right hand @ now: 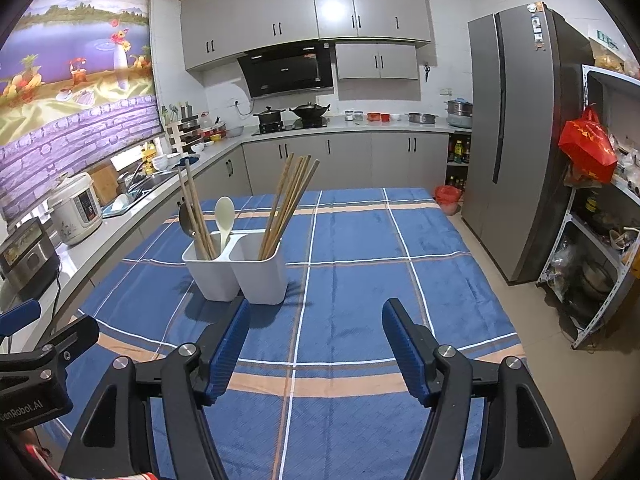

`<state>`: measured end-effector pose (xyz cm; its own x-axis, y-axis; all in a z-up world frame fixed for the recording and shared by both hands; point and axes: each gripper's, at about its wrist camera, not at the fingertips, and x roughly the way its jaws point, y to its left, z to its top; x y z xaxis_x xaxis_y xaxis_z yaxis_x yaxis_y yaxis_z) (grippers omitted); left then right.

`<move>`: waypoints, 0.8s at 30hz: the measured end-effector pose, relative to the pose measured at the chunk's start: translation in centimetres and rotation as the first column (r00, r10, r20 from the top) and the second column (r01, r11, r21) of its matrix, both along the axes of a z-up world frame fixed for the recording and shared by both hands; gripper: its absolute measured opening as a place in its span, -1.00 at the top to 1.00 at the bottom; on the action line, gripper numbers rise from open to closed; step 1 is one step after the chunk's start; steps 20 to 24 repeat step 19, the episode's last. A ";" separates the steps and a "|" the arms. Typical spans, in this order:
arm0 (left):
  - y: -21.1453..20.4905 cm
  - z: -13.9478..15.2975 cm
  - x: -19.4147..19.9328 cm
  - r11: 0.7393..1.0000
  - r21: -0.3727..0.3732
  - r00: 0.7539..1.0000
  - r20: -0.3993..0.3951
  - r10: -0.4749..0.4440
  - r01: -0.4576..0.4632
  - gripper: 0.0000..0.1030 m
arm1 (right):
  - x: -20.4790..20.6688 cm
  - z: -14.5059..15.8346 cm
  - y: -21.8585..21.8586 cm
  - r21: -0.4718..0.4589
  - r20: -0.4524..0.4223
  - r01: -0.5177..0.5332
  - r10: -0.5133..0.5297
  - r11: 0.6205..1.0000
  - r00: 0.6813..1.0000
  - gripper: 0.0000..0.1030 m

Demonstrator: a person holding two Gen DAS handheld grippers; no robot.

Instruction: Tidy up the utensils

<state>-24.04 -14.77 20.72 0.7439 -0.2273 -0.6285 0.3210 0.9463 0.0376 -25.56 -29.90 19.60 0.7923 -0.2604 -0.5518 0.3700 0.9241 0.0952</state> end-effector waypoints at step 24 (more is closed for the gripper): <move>-0.6 -0.9 1.2 1.000 0.011 1.000 -0.018 0.009 -0.009 -1.00 | 1.1 -0.7 -0.1 -0.005 -0.017 -0.038 0.038 0.999 0.999 -0.45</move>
